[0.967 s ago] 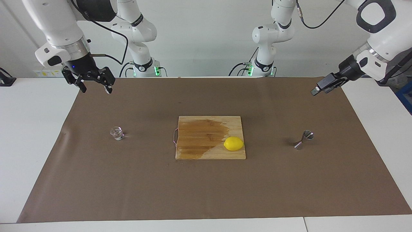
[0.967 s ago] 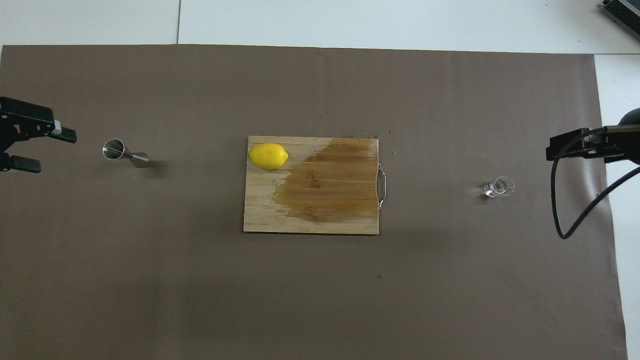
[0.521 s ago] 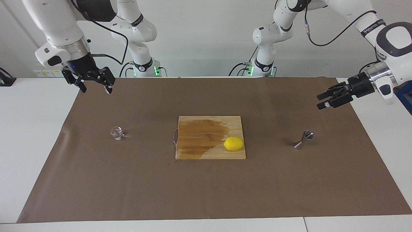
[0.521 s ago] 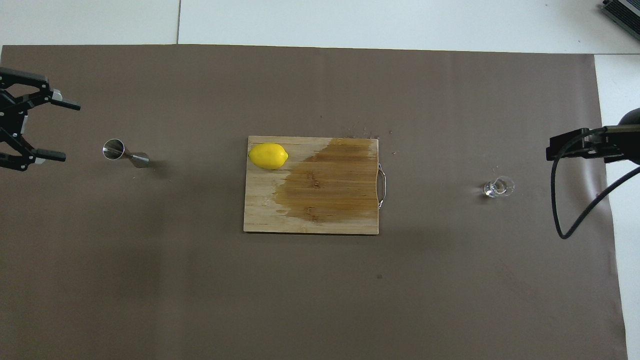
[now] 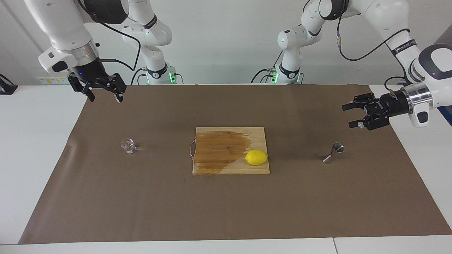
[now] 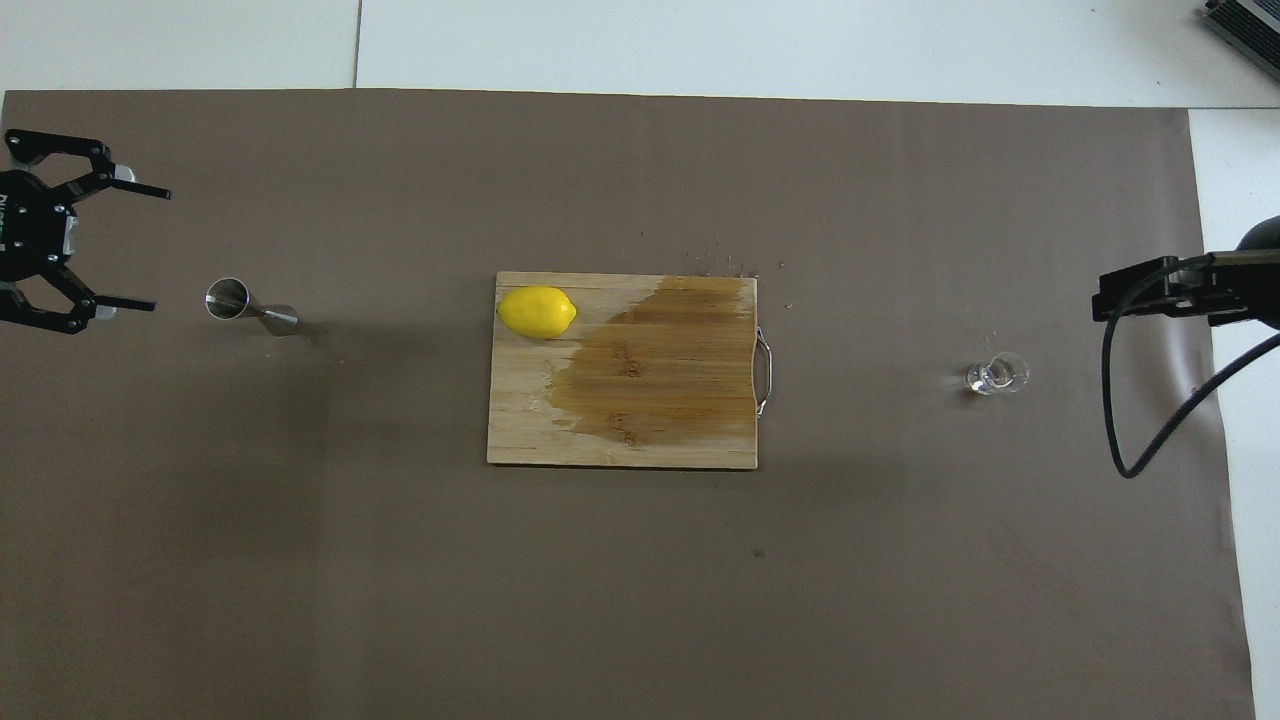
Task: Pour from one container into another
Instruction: 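Open the left gripper and move it toward the small metal cup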
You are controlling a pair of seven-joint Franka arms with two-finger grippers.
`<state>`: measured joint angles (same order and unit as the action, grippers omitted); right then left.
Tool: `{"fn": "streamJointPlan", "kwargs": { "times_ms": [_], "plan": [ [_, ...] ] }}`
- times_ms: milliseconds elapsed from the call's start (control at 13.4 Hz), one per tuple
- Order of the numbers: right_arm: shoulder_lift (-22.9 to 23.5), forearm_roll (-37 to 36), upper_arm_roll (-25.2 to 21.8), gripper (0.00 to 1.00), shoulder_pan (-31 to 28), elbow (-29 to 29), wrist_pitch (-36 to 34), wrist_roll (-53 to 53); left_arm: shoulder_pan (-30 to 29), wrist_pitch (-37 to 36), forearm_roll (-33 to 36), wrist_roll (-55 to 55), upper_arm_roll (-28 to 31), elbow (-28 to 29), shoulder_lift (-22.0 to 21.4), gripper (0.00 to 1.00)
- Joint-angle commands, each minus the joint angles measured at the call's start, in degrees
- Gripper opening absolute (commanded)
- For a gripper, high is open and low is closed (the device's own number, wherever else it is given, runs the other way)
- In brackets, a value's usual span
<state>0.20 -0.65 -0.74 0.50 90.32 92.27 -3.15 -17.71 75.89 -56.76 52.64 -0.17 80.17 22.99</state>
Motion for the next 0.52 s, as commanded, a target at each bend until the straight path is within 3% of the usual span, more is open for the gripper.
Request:
{"fn": "streamJointPlan", "kwargs": {
  "times_ms": [0, 446],
  "plan": [
    [-1.5, 1.4, 0.0, 1.0, -0.4, 1.8, 0.5, 0.6, -2.6, -2.9, -4.1, 1.3, -0.4, -1.5, 4.6, 1.0],
    [-1.5, 1.4, 0.0, 1.0, -0.4, 1.8, 0.5, 0.6, -5.0, -1.3, -8.0, 1.3, -0.5, 1.5, 8.0, 1.0]
  ]
}}
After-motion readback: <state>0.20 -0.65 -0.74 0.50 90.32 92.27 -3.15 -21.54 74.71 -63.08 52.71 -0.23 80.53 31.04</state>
